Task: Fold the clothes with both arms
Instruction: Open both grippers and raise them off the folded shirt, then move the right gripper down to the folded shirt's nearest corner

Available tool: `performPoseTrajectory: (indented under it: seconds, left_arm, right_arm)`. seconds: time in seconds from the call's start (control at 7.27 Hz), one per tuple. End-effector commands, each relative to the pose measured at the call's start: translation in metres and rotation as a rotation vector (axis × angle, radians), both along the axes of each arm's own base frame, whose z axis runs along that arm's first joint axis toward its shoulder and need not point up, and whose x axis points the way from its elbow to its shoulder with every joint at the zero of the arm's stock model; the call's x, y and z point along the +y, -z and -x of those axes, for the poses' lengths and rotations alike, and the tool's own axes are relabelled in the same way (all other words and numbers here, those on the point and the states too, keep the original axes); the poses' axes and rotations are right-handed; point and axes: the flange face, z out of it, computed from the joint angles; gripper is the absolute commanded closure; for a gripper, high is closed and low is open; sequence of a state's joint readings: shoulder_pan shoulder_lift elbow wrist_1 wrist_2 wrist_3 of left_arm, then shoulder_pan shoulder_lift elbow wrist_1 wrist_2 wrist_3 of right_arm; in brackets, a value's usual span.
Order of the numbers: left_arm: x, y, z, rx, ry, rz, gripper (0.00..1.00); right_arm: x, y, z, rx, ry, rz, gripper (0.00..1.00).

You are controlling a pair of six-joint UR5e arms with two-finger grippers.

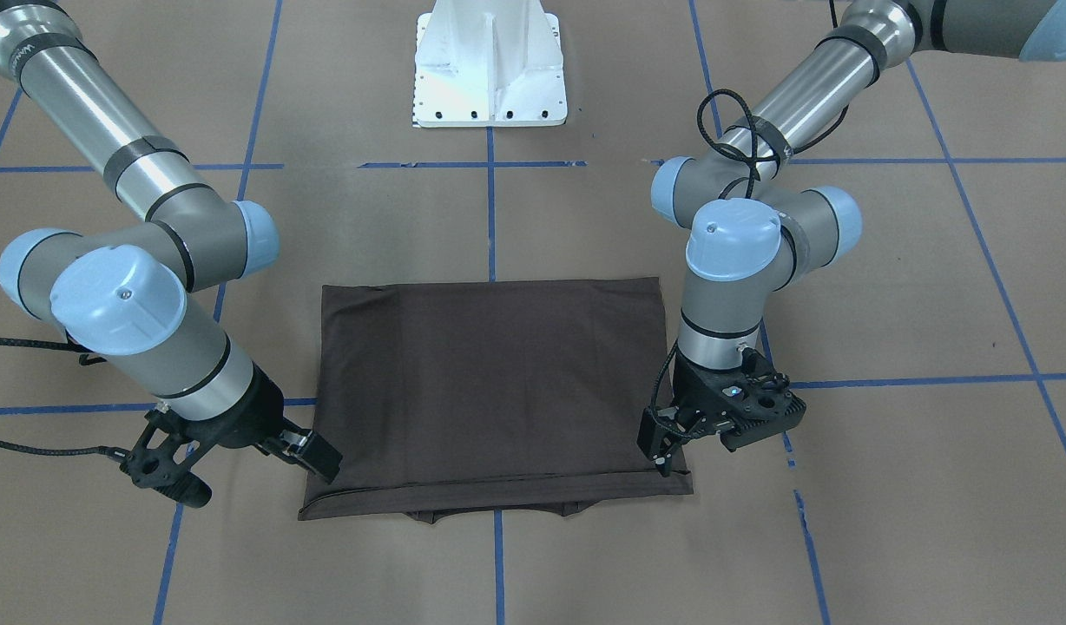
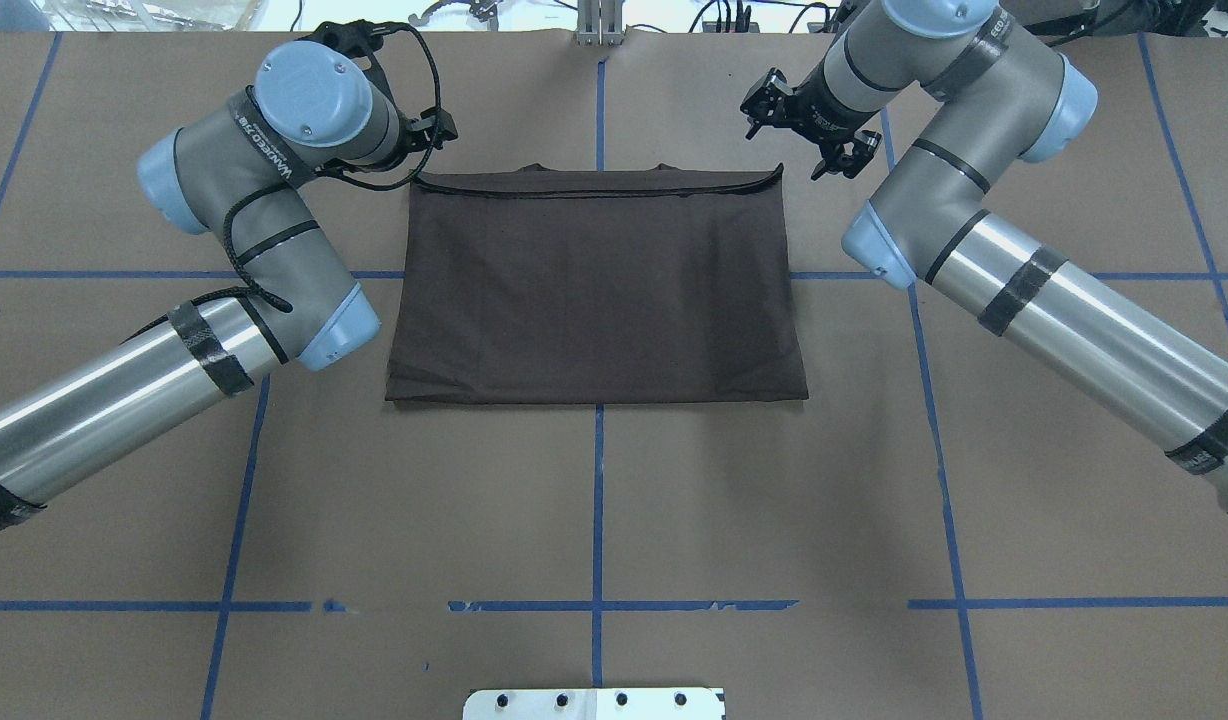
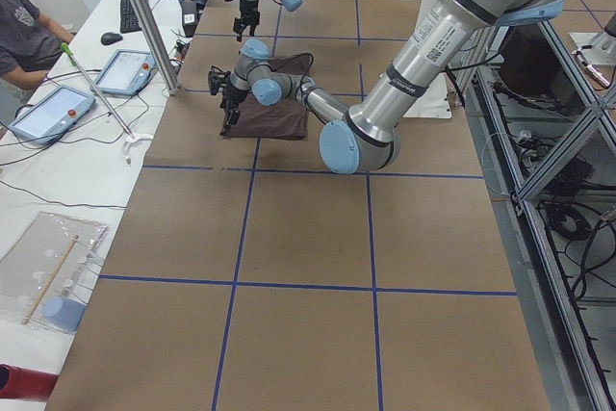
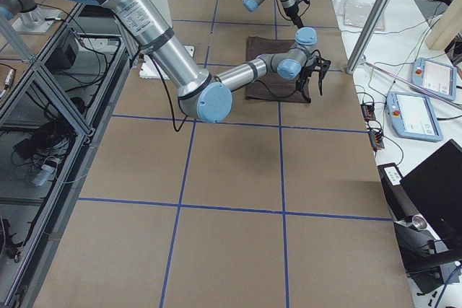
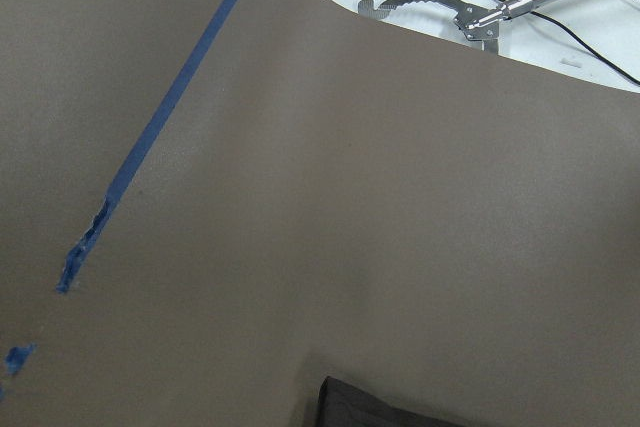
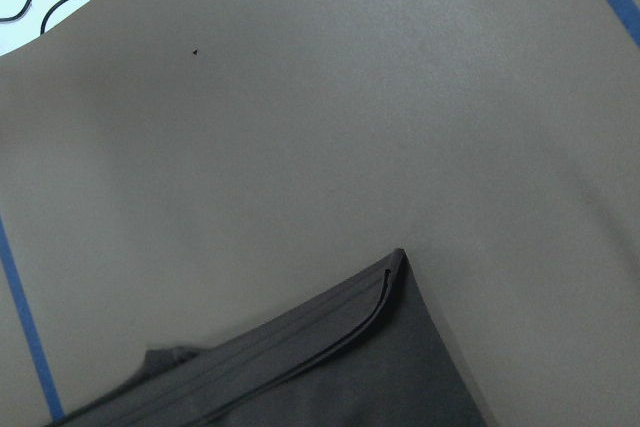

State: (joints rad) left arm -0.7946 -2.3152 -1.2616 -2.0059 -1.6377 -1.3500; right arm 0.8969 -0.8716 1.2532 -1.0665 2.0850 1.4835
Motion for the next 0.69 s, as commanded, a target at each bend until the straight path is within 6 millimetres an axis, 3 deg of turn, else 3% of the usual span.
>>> performPoseTrajectory:
  seconds: [0.0,0.28,0.41,0.55]
  left_arm:
    - [0.005,0.019,0.004,0.026,-0.005,-0.018,0.01]
    - [0.011,0.035,0.009,0.051,-0.001,-0.034,0.01]
    - [0.012,0.038,0.011,0.056,0.0,-0.038,0.01]
    - [0.013,0.038,0.01,0.056,-0.001,-0.038,0.01]
  right_arm:
    - [0.097,-0.013,0.022,-0.03,0.091,-0.038,0.0]
    - [0.188,-0.045,0.033,-0.006,0.148,-0.041,0.0]
    - [0.206,-0.055,0.043,0.013,0.164,-0.044,0.0]
    - [0.211,-0.063,0.049,0.026,0.175,-0.036,0.0]
